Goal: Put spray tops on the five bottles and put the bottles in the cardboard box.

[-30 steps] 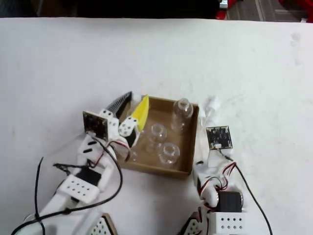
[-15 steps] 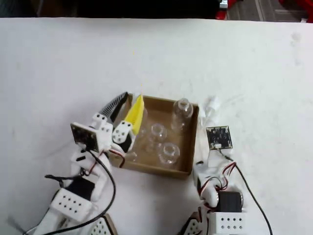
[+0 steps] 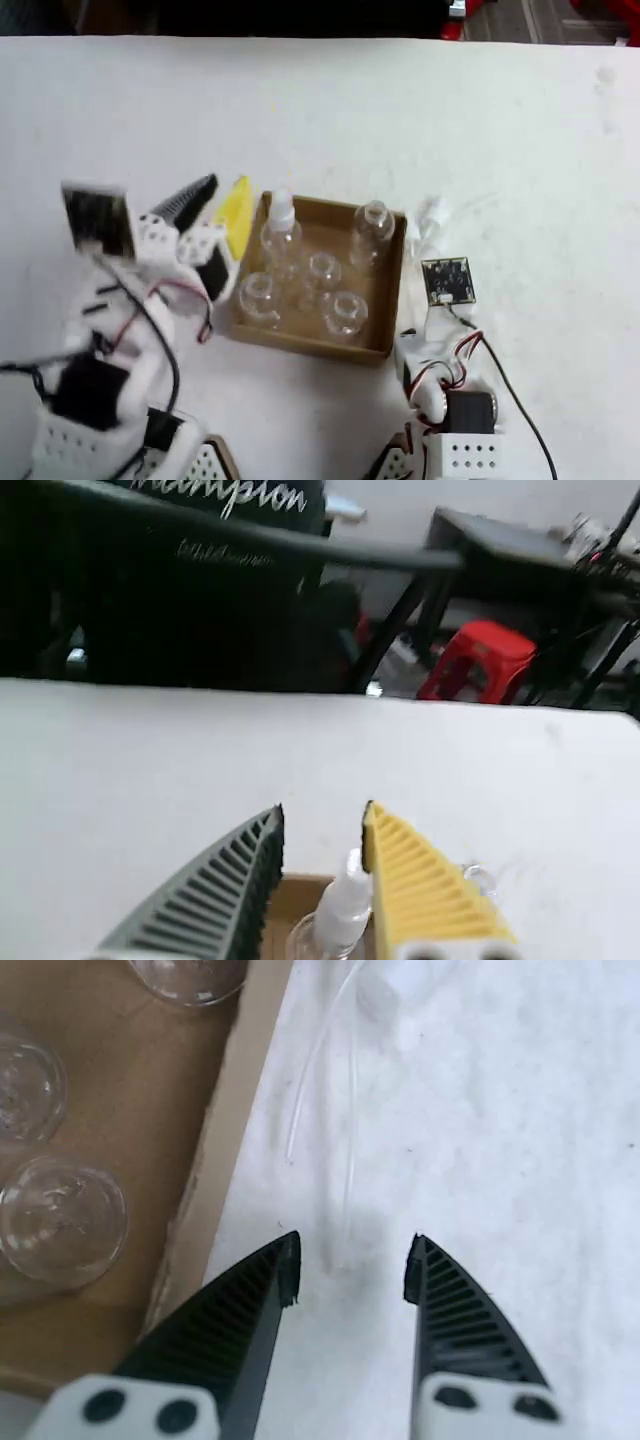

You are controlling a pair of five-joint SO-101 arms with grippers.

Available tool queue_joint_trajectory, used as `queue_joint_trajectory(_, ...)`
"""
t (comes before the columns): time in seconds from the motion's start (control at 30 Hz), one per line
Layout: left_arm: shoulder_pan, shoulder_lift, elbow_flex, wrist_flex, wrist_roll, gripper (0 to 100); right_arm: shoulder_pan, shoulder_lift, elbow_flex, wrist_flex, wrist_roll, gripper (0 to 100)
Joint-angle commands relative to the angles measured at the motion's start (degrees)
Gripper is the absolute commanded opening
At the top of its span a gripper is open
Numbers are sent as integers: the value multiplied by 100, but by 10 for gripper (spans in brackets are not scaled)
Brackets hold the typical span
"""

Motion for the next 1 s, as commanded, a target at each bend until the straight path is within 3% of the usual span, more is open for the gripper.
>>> queue_joint_trajectory(0.0,-769,1824,-1626,1310,-510,124,-4,-22,53,48,18,152)
queue_joint_trajectory(0.17,-1815,3811,-2927,2365,-2145,124,-4,-22,53,48,18,152)
queue_joint_trajectory(0.3,-2053,5464,-3516,2629,-3024,124,-4,-22,53,48,18,152)
queue_joint_trajectory(0.63,-2044,8549,-4703,2611,-3420,124,-4,-22,53,48,18,152)
queue_joint_trajectory(0.7,-2053,8892,-4897,2602,-3464,124,-4,-22,53,48,18,152)
queue_joint_trajectory(0.87,-2053,9376,-5037,2699,-4360,124,-4,-22,53,48,18,152)
queue_joint_trajectory(0.97,-2079,9420,-5037,2699,-4422,124,-4,-22,53,48,18,152)
